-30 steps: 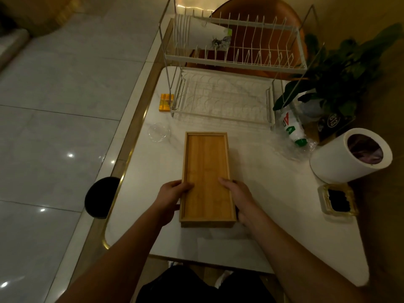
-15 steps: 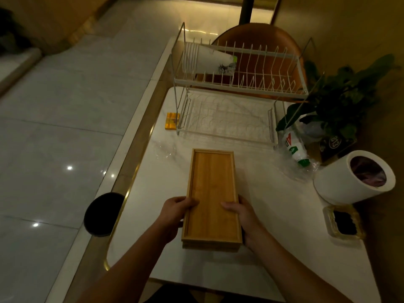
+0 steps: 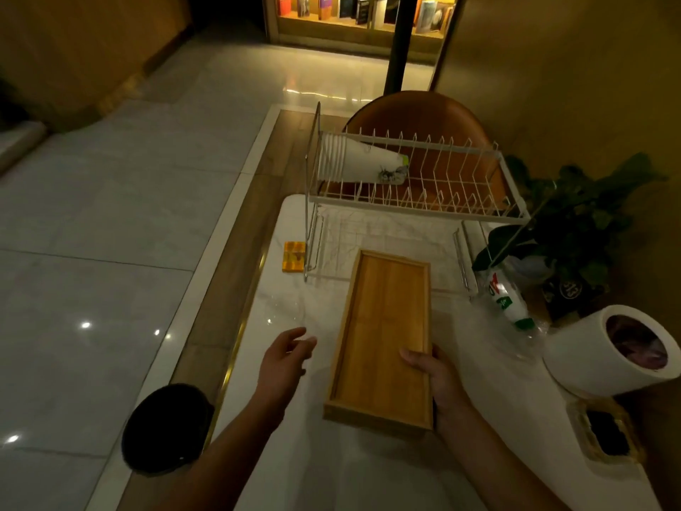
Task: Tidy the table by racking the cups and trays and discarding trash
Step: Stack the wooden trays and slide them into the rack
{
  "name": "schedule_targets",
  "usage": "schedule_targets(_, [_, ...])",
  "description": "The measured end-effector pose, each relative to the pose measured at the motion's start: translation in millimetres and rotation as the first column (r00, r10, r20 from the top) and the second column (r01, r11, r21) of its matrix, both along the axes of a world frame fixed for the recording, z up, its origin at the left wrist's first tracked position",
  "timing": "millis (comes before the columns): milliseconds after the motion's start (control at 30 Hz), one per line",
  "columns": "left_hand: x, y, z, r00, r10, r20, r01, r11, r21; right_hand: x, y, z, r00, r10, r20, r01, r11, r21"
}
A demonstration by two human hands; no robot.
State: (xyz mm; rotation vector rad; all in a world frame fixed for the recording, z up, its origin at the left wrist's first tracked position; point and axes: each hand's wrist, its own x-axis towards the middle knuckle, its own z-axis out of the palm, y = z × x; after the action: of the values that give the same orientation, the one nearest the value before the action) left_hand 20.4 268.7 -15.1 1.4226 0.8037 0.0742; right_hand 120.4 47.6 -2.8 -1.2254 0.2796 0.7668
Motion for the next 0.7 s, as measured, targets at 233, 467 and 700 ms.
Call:
schedule_targets(233, [85.9, 39.5, -19.1, 0.995, 0.095, -0.025, -0.081, 0.937, 0.34, 89.9, 29.5, -9.2, 0.999, 0.035, 0.013, -0.035, 0.999, 0.015])
schedule_targets(467, [147.7, 67.8, -33.1, 0.998, 0.055, 0.0, -0.053, 0.968, 0.244, 135.7, 64.4, -16.8, 0.998, 0.003, 0.055, -0.003, 1.0, 0.008])
schedule_targets(700, [147.5, 70.4, -41.8, 0.998, 0.037, 0.047, -0.047, 0.974, 0.223, 157.5, 88.7, -19.9, 0.997, -0.059, 0.054, 0.06, 0.998, -0.021])
